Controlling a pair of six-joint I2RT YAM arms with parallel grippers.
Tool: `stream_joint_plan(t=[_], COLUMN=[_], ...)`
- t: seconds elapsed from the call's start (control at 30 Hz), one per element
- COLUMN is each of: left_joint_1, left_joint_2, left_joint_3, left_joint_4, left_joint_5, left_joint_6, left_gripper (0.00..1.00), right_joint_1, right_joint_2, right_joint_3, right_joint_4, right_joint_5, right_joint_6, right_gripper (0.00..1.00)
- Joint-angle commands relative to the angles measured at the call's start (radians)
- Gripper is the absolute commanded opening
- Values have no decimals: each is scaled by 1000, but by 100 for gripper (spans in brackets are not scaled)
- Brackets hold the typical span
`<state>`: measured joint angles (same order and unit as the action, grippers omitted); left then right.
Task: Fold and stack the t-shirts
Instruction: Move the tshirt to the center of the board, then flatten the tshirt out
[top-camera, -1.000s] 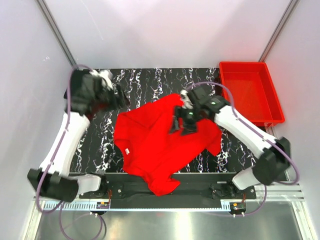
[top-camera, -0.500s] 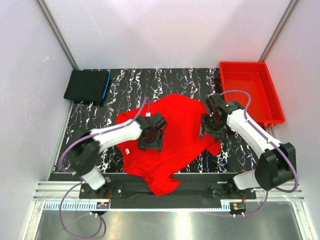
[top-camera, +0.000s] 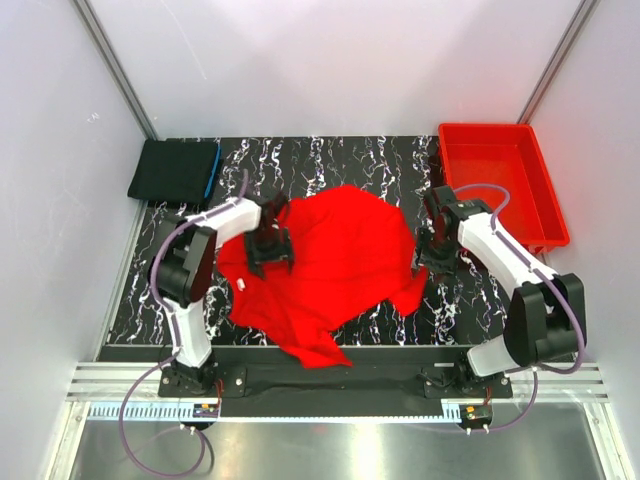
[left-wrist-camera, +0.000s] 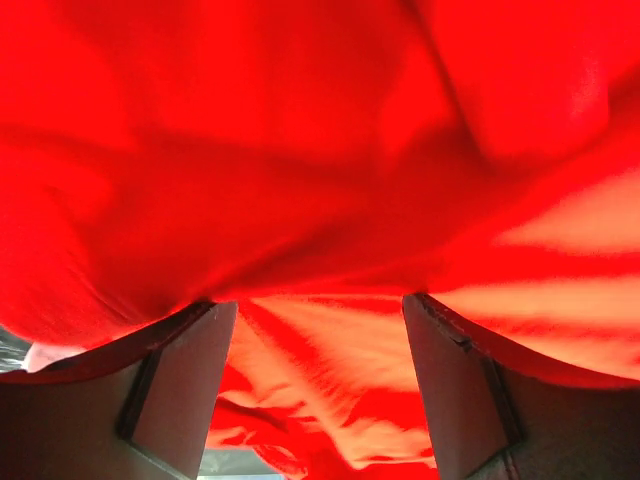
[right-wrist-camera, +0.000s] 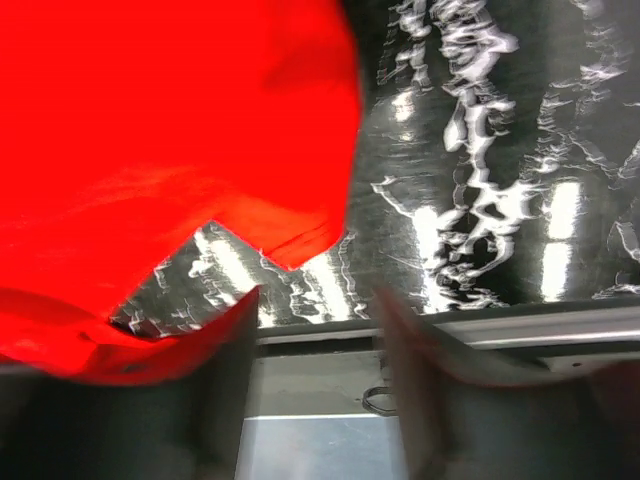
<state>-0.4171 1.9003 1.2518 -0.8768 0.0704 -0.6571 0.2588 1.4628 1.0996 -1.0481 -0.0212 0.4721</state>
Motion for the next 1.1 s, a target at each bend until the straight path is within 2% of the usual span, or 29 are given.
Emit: stream_joint_plan(t=[0.0,0.07,0.13,0.2,0.3,0.37,0.47,0.6,0.67,0.7,0.73,0.77,0.97,1.03,1.07], left_joint_1=[119,130,127,123,86,32,-56,-121,-137,-140,-141,-143,-173,-186,-190], left_joint_2=[115,112,77,45,-110,-250,-377,-603,-668,-702,-755,-783,-909,-923,-926], left_joint_3=[136,190,247,279,255,169,42,-106,-182,-205,-222,-239,-315,-316,-313], left_joint_4=[13,2,9,2,19,38,33,-8,-20,-36,-47,-54,-105,-116,-120], left_joint_5=[-67,-113,-141,-182,-198,-178,-188,-196,-192,-190,-192,-192,-181,-182,-182], left_joint_6=[143,174,203,221,217,203,146,34,-5,-16,-25,-45,-116,-124,-127], left_gripper=[74,75,75,76,80,84,84,84,83,83,83,83,82,82,82], right_joint_1=[-10,-12,-10,-10,-10,-10,-10,-10,-10,-10,-10,-10,-10,-10,-12], right_joint_2=[24,45,60,68,64,82,128,177,177,179,179,185,218,276,303], right_joint_3=[-24,-38,-76,-130,-187,-205,-230,-216,-198,-172,-152,-129,166,273,310], right_joint_4=[51,80,131,178,244,293,348,358,336,329,317,285,94,66,44], right_joint_5=[-93,-208,-282,-328,-376,-413,-454,-396,-332,-315,-294,-233,1,15,15], right_joint_6=[5,7,5,22,20,14,20,11,0,-6,-16,-33,-85,-95,-99], right_gripper=[49,35,35,39,48,51,53,46,39,33,22,0,0,0,5])
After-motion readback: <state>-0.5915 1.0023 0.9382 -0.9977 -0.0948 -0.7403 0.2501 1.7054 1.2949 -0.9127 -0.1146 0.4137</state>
